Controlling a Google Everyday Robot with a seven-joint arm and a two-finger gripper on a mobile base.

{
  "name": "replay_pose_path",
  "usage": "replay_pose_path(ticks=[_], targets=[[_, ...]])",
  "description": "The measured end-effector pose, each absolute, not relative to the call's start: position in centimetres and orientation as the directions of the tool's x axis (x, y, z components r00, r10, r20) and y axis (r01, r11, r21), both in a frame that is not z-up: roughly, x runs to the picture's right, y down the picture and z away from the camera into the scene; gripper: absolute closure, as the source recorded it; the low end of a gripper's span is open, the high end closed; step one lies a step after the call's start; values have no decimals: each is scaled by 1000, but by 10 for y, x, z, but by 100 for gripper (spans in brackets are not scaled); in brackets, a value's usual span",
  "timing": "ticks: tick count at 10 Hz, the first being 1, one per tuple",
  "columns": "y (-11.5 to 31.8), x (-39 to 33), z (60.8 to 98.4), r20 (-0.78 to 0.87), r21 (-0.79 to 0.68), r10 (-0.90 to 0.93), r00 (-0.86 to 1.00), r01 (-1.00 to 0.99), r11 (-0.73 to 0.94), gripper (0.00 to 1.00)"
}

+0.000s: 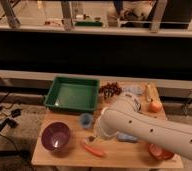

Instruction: Place fork in tray

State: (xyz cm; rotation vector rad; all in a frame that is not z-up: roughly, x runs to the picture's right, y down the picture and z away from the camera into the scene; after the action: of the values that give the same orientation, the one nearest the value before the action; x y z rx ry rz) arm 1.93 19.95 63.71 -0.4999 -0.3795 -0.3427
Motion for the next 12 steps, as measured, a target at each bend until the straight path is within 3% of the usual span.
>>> replay_pose_path(ticks=[6,12], targets=[[189,10,644,423,-362,-238,875,403,841,99],[104,-44,696,449,-230,-337,828,471,852,99]])
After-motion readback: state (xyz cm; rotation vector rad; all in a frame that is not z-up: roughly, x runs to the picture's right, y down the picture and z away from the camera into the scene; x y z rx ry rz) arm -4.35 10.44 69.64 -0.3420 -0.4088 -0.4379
